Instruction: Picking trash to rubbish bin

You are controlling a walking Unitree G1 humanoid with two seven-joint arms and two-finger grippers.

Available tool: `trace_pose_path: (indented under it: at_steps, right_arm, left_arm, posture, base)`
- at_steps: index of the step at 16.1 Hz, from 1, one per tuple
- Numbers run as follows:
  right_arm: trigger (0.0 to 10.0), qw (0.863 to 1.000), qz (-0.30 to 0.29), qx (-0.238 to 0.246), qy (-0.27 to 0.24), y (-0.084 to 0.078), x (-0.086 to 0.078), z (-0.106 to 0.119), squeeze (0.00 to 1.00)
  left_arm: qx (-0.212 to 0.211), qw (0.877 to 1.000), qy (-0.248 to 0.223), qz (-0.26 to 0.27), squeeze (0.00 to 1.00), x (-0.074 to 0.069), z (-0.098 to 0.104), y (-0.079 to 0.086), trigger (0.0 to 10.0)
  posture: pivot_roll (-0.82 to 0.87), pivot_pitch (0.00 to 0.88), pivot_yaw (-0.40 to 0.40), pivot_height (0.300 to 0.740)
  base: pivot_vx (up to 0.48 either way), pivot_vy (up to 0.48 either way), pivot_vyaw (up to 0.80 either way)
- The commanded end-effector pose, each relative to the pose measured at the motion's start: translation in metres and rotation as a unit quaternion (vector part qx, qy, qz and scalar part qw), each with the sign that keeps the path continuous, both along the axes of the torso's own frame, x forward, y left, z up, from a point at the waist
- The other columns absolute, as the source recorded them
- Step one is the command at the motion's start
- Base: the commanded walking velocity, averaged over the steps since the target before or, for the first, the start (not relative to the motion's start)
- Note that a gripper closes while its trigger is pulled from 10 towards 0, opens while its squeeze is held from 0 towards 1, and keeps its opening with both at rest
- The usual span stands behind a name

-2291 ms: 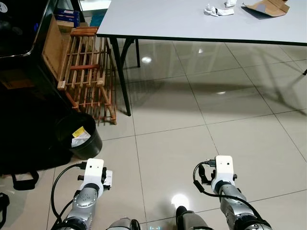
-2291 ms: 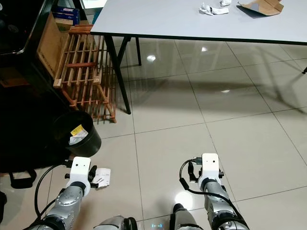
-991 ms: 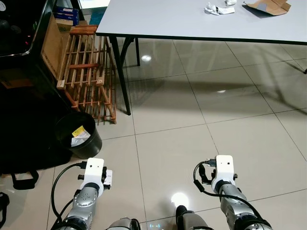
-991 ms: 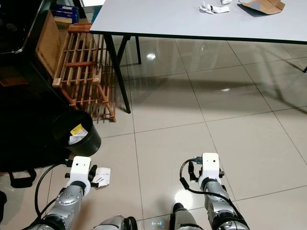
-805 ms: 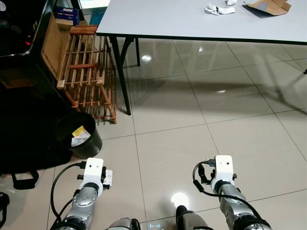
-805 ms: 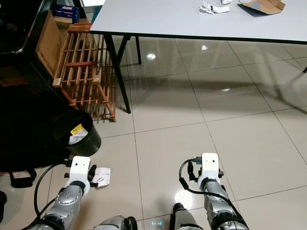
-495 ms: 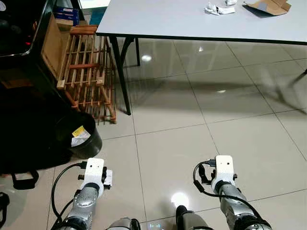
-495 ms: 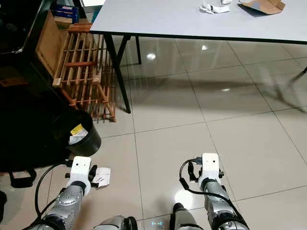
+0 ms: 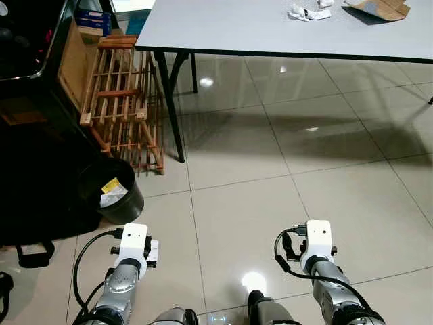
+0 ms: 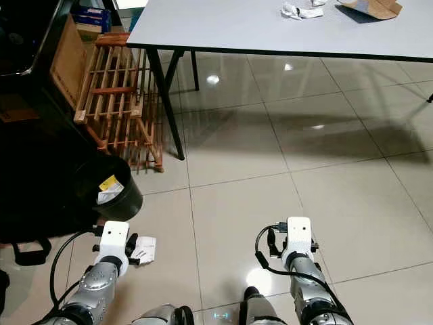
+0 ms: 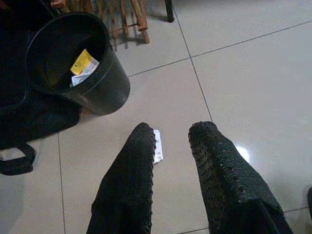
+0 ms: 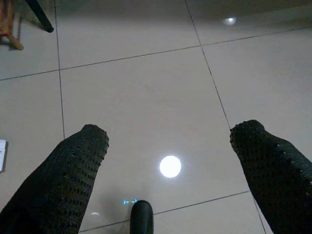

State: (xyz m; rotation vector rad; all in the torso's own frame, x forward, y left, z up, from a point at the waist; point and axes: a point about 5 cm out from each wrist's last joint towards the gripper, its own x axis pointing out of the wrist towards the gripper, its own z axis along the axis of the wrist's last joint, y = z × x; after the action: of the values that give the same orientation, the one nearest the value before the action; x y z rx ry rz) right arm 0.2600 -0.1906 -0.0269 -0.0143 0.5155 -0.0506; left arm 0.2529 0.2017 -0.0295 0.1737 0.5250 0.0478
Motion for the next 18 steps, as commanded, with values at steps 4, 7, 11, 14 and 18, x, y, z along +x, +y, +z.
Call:
trace_pose_path:
  at_steps: [4, 7, 11, 14, 18]
  right_arm:
    - [10.0, 1.000, -0.009, 0.005, 0.012, -0.0009, -0.0058, -0.0050, 0.00]
    - [10.0, 1.000, -0.010, 0.007, 0.009, -0.0002, -0.0040, -0.0038, 0.00]
    - [10.0, 1.000, -0.011, 0.008, 0.009, 0.0000, -0.0038, -0.0036, 0.00]
    - [10.0, 1.000, -0.011, 0.008, 0.009, 0.0001, -0.0044, -0.0041, 0.00]
    - [10.0, 1.000, -0.010, 0.008, 0.010, -0.0001, -0.0059, -0.0050, 0.00]
  left_arm:
    - [0.003, 1.000, 0.019, 0.004, 0.00, -0.0053, -0.0046, 0.0041, 10.0]
    - [0.002, 1.000, 0.017, 0.006, 0.00, -0.0041, -0.0036, 0.0048, 10.0]
    - [0.003, 1.000, 0.016, 0.005, 0.00, -0.0038, -0.0033, 0.0054, 10.0]
    - [0.004, 1.000, 0.016, 0.005, 0.00, -0.0041, -0.0032, 0.0064, 10.0]
    - [0.005, 1.000, 0.018, 0.002, 0.00, -0.0053, -0.0042, 0.0055, 10.0]
  posture:
    - [-0.02, 0.204, 0.062, 0.740]
    - [-0.02, 0.209, 0.062, 0.740]
    - [-0.02, 0.207, 0.064, 0.740]
    - [-0.02, 0.208, 0.067, 0.740]
    - [-0.02, 0.198, 0.067, 0.740]
  base:
    - [0.000, 0.000, 0.00]
    - [0.000, 0.000, 0.00]
    - [0.000, 0.000, 0.00]
    - [0.000, 0.000, 0.00]
    - [0.000, 0.000, 0.00]
